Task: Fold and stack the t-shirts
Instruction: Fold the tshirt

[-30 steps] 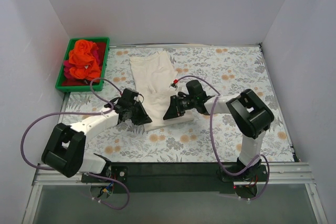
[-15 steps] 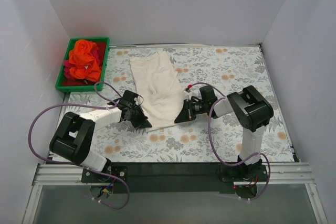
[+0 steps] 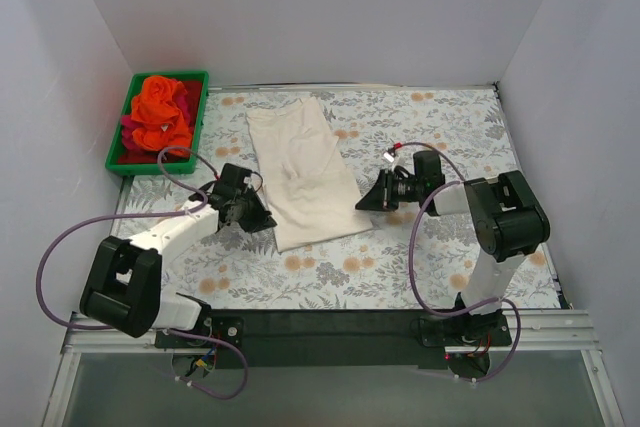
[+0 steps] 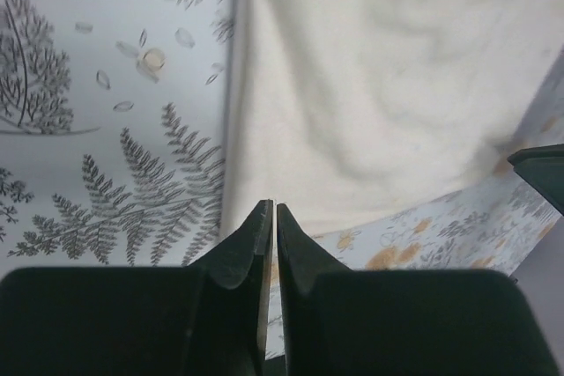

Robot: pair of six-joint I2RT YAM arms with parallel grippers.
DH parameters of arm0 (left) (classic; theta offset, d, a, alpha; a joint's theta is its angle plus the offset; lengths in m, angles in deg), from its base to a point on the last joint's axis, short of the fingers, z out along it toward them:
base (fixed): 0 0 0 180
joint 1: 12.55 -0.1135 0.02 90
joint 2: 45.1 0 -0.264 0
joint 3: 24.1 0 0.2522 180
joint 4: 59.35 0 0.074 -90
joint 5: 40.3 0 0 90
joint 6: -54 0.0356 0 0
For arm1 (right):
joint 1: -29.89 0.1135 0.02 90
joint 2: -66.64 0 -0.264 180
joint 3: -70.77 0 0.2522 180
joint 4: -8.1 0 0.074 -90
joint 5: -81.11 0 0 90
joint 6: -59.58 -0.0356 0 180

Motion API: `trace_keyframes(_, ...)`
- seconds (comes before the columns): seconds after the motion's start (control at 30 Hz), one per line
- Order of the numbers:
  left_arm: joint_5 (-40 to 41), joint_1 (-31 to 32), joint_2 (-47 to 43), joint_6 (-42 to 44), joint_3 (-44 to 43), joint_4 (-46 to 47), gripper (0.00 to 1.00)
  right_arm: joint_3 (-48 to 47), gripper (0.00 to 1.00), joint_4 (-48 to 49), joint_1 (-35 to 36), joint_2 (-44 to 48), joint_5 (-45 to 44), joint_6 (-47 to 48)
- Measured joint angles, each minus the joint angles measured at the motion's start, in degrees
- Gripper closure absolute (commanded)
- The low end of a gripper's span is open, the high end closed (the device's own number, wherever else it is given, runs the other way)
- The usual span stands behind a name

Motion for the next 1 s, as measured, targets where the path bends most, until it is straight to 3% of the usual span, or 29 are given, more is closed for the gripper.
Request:
trace_keyframes(0.17, 3.85, -0.46, 0.42, 1.73, -6.43, 4.17, 0.93, -14.58, 0.82, -0.31, 2.25, -3.1, -1.18, -2.64)
trace_keyframes(0.37, 4.15, -2.4, 12.09, 3.74, -10.93, 10.34, 0.96, -27.71, 0.82, 1.31, 4.35, -13.2, -2.54, -5.03)
trace_keyframes(0.5, 3.98, -3.78, 18.29, 4.07, -10.95, 11.15, 0.97, -30.71, 0.82, 0.96, 4.7, -20.22, -3.63, -5.68)
trace_keyframes(0.73, 4.44, -7.32, 18.43, 3.5, -10.45, 13.46, 0.96, -31.08, 0.82, 0.96, 3.04, -24.39, -4.87, -6.38)
trace_keyframes(0.93, 4.0, -8.39, 17.64, 4.68, -10.47, 13.27, 0.72, -30.36, 0.8, -3.61, 1.36, -20.48, -9.44, -2.64)
trace_keyframes(1.0, 5.07, -7.61, 15.69, 5.38, -10.47, 11.1, 0.58, -28.7, 0.74, -7.1, 1.25, -15.93, -12.41, -0.11)
